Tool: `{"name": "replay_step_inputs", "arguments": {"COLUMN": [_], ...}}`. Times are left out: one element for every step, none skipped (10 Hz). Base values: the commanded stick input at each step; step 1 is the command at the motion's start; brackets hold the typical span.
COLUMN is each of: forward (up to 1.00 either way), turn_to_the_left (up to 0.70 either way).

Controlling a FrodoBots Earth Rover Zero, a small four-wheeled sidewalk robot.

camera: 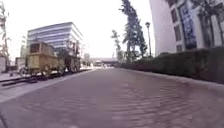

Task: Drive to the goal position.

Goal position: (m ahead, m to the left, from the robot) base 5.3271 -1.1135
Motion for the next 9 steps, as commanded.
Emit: {"name": "replay_step_inputs", "arguments": {"forward": [0.70, 0.70, 0.70, 0.70, 0.70, 0.70, 0.70, 0.70, 0.70], "turn_to_the_left": [0.00, 0.00, 0.00, 0.00, 0.00, 0.00, 0.00, 0.00, 0.00]}}
